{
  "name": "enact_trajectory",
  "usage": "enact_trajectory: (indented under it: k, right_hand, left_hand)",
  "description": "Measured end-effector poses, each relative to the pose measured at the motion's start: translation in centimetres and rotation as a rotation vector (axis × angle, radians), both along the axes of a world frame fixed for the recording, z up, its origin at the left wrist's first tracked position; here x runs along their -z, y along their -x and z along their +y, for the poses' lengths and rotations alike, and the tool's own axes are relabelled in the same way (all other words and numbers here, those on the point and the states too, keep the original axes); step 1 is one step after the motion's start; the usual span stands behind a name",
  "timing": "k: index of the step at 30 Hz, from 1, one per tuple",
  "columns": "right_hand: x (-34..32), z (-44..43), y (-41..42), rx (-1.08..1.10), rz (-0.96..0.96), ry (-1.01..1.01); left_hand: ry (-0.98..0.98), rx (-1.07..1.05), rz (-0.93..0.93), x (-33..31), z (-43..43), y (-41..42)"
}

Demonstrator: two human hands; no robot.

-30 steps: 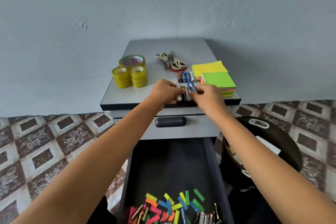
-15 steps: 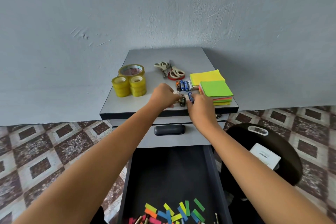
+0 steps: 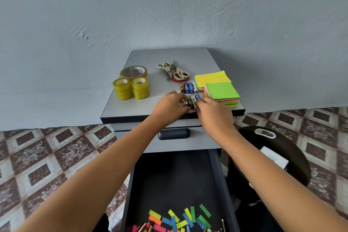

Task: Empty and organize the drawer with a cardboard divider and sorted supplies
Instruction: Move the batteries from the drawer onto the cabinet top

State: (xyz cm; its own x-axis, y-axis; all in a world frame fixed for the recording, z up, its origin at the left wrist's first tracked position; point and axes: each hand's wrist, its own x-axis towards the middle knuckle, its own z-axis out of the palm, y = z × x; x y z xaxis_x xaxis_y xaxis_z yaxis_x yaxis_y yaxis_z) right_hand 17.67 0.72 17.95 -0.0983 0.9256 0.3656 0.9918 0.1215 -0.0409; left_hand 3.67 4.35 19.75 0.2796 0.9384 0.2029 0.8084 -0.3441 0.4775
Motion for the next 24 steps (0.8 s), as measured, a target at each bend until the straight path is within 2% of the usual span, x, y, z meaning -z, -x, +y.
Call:
enact_trajectory:
  k: [3, 24]
  right_hand:
    - [-0.3, 0.0, 0.2, 0.028, -0.068, 0.006]
    - [-0.7, 0.7, 0.6, 0.112, -0.055, 0.048]
  left_hand:
    - [-0.029, -0.006, -0.015, 0.2, 0.3, -0.2]
    - [-0.077, -0.004, -0.102, 1.1, 1.9, -1.2]
